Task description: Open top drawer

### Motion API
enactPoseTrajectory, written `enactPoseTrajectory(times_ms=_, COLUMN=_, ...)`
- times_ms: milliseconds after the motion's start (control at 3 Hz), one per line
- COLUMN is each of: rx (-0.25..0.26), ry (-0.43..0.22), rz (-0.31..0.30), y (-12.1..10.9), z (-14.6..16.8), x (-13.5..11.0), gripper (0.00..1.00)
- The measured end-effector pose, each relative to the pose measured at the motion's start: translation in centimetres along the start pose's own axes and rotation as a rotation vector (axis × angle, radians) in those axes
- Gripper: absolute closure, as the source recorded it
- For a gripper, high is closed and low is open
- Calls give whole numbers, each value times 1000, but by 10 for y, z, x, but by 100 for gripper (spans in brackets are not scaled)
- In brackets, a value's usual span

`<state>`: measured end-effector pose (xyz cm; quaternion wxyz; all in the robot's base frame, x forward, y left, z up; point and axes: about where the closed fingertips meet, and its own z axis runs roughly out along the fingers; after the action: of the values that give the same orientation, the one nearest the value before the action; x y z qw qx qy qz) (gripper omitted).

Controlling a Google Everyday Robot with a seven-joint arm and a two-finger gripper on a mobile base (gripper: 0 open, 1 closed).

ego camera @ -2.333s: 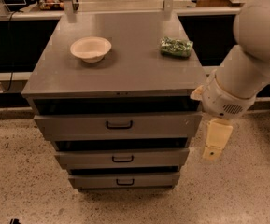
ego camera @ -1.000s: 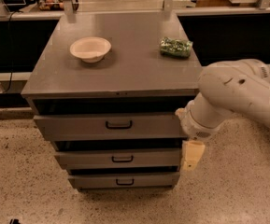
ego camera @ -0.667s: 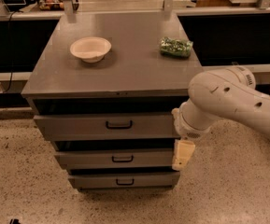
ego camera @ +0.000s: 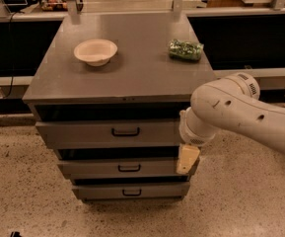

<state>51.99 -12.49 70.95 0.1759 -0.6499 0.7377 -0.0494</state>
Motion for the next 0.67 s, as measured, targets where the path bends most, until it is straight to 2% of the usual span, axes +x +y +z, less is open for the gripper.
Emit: enactPoseTrajectory(times_ms=667, rx=54, ry=-1, rz=-79, y=-14, z=3, x=-14, gripper=0)
